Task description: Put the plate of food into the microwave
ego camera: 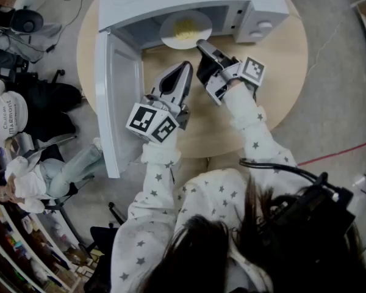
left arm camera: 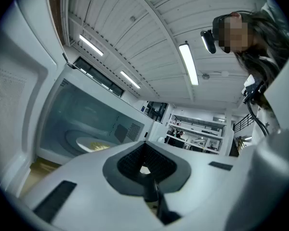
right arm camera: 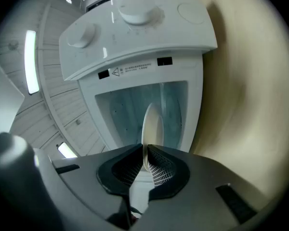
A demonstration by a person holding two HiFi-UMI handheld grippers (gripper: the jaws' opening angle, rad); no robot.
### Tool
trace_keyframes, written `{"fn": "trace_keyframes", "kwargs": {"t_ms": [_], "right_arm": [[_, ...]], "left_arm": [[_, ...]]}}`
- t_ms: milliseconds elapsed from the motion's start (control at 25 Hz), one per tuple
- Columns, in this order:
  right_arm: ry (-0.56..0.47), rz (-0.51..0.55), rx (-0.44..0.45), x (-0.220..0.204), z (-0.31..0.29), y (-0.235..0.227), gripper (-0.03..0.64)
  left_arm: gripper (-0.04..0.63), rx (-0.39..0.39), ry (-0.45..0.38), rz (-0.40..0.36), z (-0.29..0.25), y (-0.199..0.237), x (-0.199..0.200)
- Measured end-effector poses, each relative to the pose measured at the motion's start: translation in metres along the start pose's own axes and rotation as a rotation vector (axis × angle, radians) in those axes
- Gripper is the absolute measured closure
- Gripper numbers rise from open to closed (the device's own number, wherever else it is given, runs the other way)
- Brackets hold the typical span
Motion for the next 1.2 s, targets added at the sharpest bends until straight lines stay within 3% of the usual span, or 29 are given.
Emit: {"fn": "trace_keyframes", "kwargs": {"t_ms": [400,920,1200], "right_arm": [[-0.038,0.018,-0.073,0.013,0.004,-0.014,0.595],[-0.088,0.047,-0.153,0.037,-0.049,-0.034,0.595],[-0.056,0.079,-0.241,0.039,-0.043,-0.039,0.595]], "left_arm": [[0.594,0.001,0.008,0.002,-0.011,-0.001,-0.008],[0.594,-0.004,0.025,0.032,-0.053,0.043,-0.002],[0.594,-0.011,0.023,0.044,-0.065,0.049,0.000]]}}
Point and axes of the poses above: the fingertips, and each gripper's own axes: z backward along the fingers, y to its left, x out of its top, the point moved 3 cm from there along z, backward along the fingers, and after that the axes turned 13 degrees about x, right-handed, at the moved point
